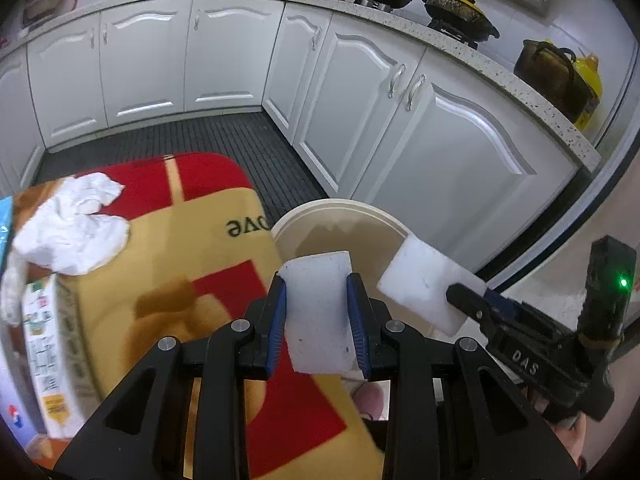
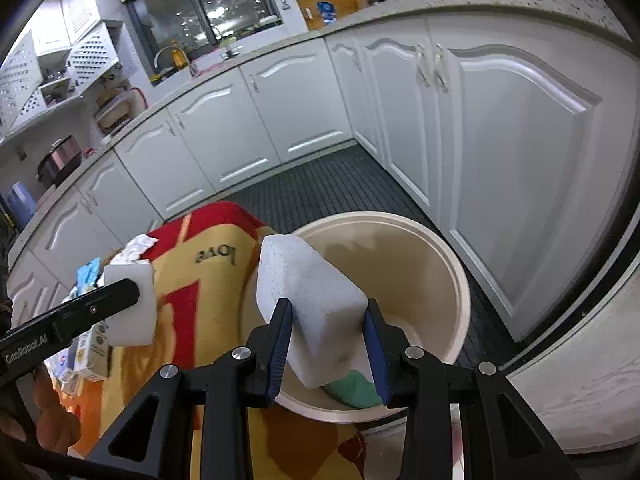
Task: Collect trash
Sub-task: 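Carry both white sponges over the bucket and open both grippers, then grasp the crumpled tissue with the left gripper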
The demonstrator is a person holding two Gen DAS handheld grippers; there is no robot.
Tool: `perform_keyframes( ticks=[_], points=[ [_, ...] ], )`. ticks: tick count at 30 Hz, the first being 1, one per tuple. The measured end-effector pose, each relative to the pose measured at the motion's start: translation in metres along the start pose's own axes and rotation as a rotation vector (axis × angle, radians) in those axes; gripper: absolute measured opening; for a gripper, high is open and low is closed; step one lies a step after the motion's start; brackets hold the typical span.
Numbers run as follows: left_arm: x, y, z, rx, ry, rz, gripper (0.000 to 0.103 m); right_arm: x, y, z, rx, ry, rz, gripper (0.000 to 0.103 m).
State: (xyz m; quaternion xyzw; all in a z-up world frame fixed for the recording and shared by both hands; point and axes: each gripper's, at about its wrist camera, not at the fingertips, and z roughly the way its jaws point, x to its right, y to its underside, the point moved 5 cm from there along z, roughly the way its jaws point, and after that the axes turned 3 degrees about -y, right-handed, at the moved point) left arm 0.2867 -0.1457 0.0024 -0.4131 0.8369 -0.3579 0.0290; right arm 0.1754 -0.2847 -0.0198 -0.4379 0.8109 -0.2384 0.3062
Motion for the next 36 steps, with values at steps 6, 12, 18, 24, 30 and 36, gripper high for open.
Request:
perform_keyframes(
  ticks=[6,12,18,24,30,36],
  points=[
    [0.008,-0.004,0.020,-0.007,0.011,-0.021,0.050,0.013,-0.001,0.010,-0.018,0.054,0.023,0.044],
    [0.007,0.000,0.018,-0.002,0.005,-0.015,0.057,0.017,0.000,0.012,-0.025,0.064,0.028,0.053],
    [0.003,0.002,0.008,0.011,-0.023,-0.010,0.057,0.009,0.000,0.012,-0.031,0.048,0.016,0.053],
    [-0.003,0.003,-0.005,0.031,-0.037,-0.015,0.057,-0.004,-0.001,0.010,-0.030,0.035,-0.009,0.053],
    [-0.017,0.006,-0.025,0.053,-0.058,-0.024,0.057,-0.024,-0.002,0.007,-0.025,0.014,-0.040,0.066],
    [-0.046,0.016,-0.053,0.065,-0.110,-0.046,0.057,-0.061,-0.001,0.010,-0.034,-0.036,-0.090,0.066]
  ],
)
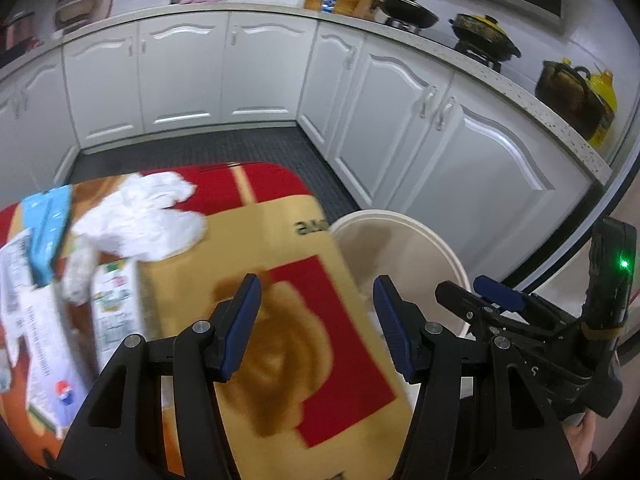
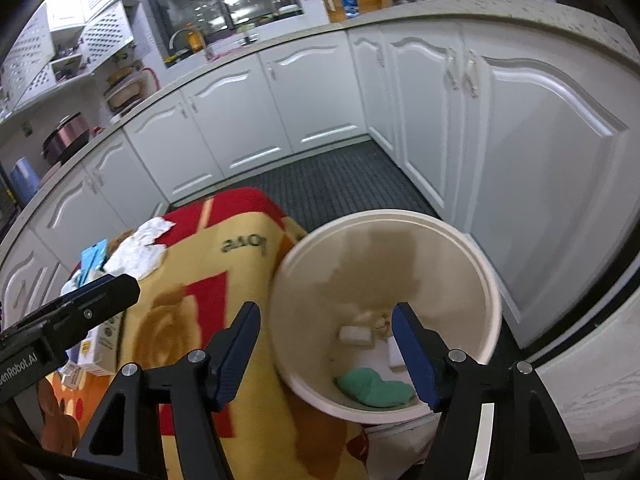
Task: Collect trash
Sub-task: 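Grasp the crumpled tissue with the left gripper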
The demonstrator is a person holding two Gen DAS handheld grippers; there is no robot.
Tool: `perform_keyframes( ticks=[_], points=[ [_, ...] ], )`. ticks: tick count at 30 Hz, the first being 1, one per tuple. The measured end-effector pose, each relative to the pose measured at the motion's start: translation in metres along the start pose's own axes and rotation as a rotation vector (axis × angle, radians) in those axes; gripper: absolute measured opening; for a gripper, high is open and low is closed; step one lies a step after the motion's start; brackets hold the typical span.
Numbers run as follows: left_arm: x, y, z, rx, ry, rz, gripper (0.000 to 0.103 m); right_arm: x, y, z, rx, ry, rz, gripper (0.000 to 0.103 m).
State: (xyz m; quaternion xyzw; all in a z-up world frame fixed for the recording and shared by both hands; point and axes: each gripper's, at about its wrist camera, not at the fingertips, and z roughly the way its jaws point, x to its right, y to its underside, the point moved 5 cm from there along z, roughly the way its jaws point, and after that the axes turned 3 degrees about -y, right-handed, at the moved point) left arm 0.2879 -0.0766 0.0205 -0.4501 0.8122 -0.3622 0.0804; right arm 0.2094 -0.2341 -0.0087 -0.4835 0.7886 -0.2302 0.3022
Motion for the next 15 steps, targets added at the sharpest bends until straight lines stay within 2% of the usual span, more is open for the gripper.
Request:
perform_keyframes(
  ticks=[6,15],
  points=[
    [-0.053,0.012,-0.030,-0.001,-0.057,-0.056,0.057,-0.045,0.000,0.011,-0.023,-0.072,-0.061,0.071],
    [-0.149,0.041,-0.080,-0.006,-0.153,-0.147,0.062,-0.113,0.001,0.032,-0.076,-0.185,-0.142,0.072]
  ],
)
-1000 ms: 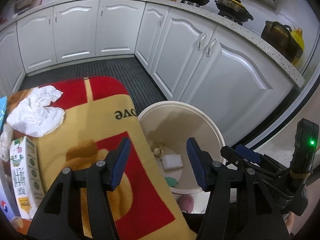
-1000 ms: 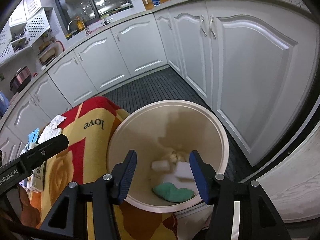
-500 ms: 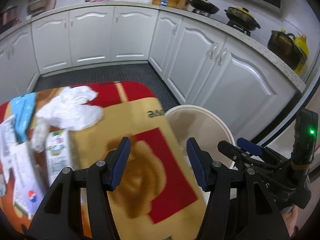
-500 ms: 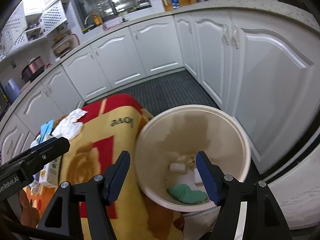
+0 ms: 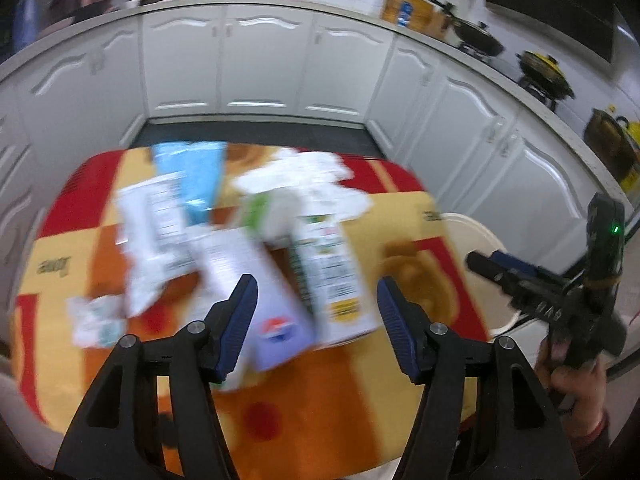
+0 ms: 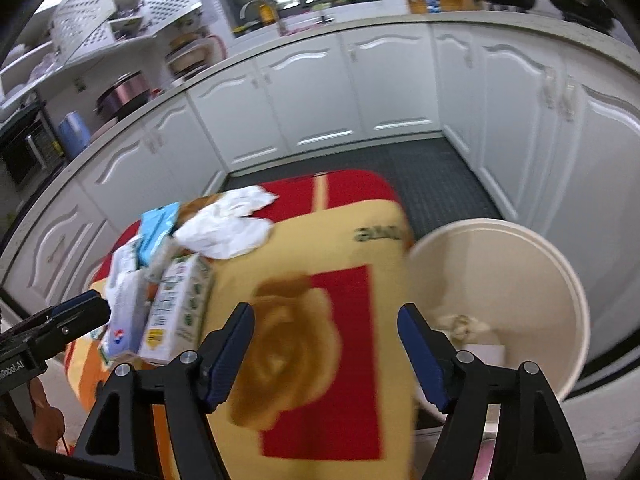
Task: Collect trash
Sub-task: 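Grasp the crumpled tissue with the left gripper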
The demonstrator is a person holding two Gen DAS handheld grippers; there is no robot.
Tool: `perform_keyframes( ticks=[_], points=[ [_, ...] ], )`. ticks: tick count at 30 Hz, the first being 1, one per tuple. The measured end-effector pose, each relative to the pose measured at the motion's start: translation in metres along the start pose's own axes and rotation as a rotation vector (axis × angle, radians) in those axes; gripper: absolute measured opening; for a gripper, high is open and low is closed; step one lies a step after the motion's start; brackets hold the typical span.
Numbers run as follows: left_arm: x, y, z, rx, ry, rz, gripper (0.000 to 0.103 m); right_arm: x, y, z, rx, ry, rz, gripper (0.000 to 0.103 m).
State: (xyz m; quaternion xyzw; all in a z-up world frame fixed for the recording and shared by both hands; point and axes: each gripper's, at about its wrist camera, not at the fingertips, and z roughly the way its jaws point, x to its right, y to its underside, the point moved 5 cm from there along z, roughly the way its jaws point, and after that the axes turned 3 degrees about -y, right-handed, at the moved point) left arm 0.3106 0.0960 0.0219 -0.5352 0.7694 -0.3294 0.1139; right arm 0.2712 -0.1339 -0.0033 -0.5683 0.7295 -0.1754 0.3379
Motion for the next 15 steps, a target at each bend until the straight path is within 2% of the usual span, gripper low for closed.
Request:
perform_keyframes(
  ticks=[7,11,15],
  points=[
    [-0.093,0.021,-0.011,-0.027,-0.106,-0.081,0.062,-0.050,-0.015,0.029,-0.036,-0.065,-0.094,0.072],
    [-0.131,0.030,-0.012,-0.025,-0.148,-0.123,0.063,-0.077,-0.029,0.050,-0.068,-0.117,-0.117,0.072],
    [-0.151,0.031,-0.002,-0.027,-0.148,-0.148,0.063,-0.107,-0.041,0.077,-0.116,-0.188,-0.129,0.072]
  ],
)
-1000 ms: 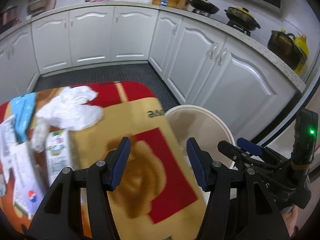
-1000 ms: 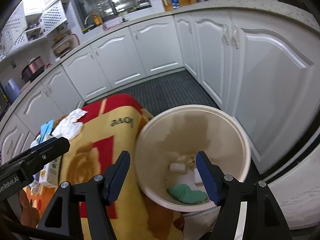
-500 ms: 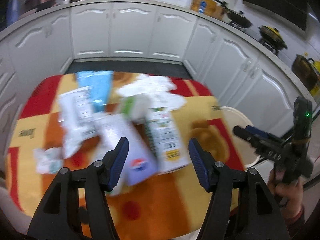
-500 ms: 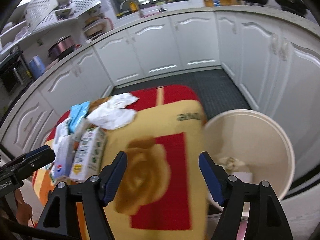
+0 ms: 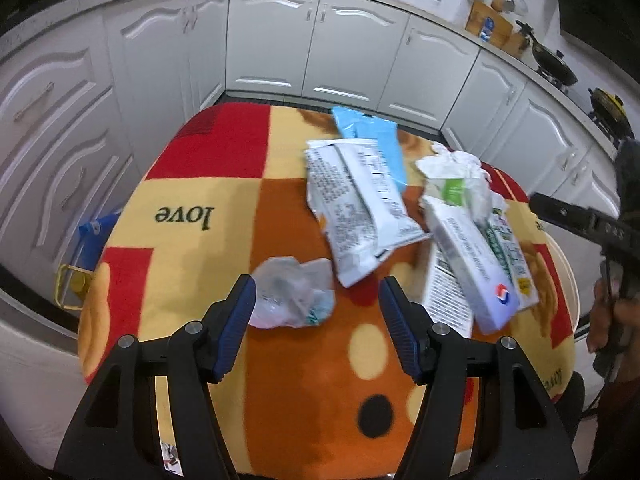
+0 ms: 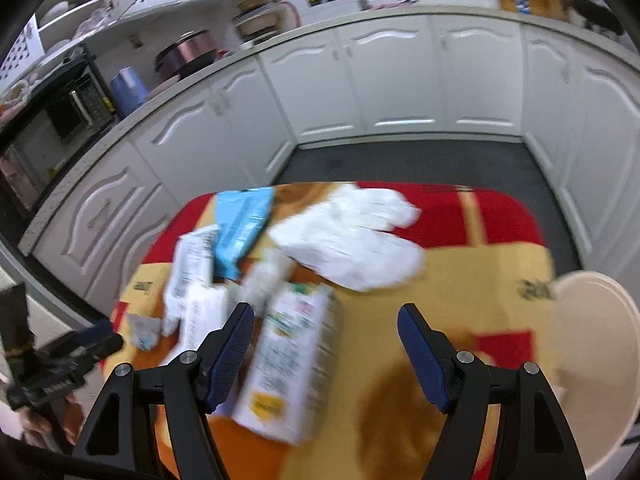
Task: Collect trash
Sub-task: 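Grasp the crumpled tissue with the left gripper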
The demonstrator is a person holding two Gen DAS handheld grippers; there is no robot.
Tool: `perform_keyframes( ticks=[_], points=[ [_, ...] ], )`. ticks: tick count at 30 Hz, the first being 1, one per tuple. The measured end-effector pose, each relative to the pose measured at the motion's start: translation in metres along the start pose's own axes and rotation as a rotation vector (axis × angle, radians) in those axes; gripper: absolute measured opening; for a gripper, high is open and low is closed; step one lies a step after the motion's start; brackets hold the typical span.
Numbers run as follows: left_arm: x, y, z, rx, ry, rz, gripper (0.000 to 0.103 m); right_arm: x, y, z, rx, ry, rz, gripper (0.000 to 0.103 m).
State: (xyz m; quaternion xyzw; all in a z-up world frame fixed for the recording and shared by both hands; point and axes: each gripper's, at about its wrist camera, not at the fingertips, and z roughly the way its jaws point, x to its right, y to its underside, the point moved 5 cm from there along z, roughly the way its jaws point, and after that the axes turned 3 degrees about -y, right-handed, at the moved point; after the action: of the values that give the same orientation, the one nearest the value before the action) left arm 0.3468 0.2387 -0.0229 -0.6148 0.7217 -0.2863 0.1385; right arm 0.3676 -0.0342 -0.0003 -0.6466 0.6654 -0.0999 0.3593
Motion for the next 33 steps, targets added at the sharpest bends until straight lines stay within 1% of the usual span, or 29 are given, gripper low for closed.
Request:
perform_keyframes(
  ticks=[4,9,10,11,12,13,14,15,17,19,21,26,30,33],
  points=[
    [-0.002,-0.003,0.016,0.000,0.002,0.015,0.063,-0.017,-0.014,0.040,-0.066,-0.015,-0.027,0.072],
    [-0.008,-0.004,0.036,-0.001,-0.041,0.056,0.063,-0.019,-0.018,0.076,-0.148,-0.036,-0.012,0.071],
    [-0.009,-0.005,0.038,-0.002,-0.044,0.054,0.063,-0.019,-0.018,0.080,-0.154,-0.033,-0.020,0.065],
    [-0.012,-0.004,0.040,-0.004,-0.039,0.048,0.062,-0.021,-0.018,0.083,-0.152,-0.037,-0.030,0.057],
    [-0.015,-0.004,0.043,-0.011,-0.030,0.037,0.061,-0.024,-0.017,0.085,-0.154,-0.052,-0.037,0.039],
    [-0.017,-0.004,0.044,-0.019,-0.021,0.024,0.051,-0.027,-0.017,0.086,-0.153,-0.057,-0.047,0.034],
    [-0.021,-0.003,0.047,-0.035,-0.008,0.003,0.043,-0.030,-0.018,0.084,-0.142,-0.055,-0.063,0.032],
    [-0.024,-0.002,0.048,-0.050,0.004,-0.012,0.033,-0.033,-0.018,0.081,-0.130,-0.054,-0.078,0.028],
    [-0.029,-0.002,0.047,-0.050,0.018,-0.044,0.028,-0.037,-0.019,0.073,-0.100,-0.059,-0.092,0.024],
    [-0.029,-0.002,0.039,-0.036,0.009,-0.046,0.022,-0.038,-0.022,0.060,-0.067,-0.067,-0.094,0.022],
    [-0.024,-0.004,0.027,-0.011,0.003,-0.029,0.022,-0.038,-0.026,0.042,-0.031,-0.082,-0.085,0.022],
    [-0.003,-0.013,-0.003,0.044,0.028,0.012,0.022,-0.038,-0.027,-0.002,0.050,-0.116,-0.068,0.022],
    [0.026,-0.019,-0.023,0.089,0.053,0.053,0.022,-0.038,-0.019,-0.029,0.090,-0.117,-0.067,0.022],
    [0.047,-0.022,-0.032,0.108,0.065,0.085,0.022,-0.036,-0.012,-0.044,0.111,-0.107,-0.072,0.022]
  ],
)
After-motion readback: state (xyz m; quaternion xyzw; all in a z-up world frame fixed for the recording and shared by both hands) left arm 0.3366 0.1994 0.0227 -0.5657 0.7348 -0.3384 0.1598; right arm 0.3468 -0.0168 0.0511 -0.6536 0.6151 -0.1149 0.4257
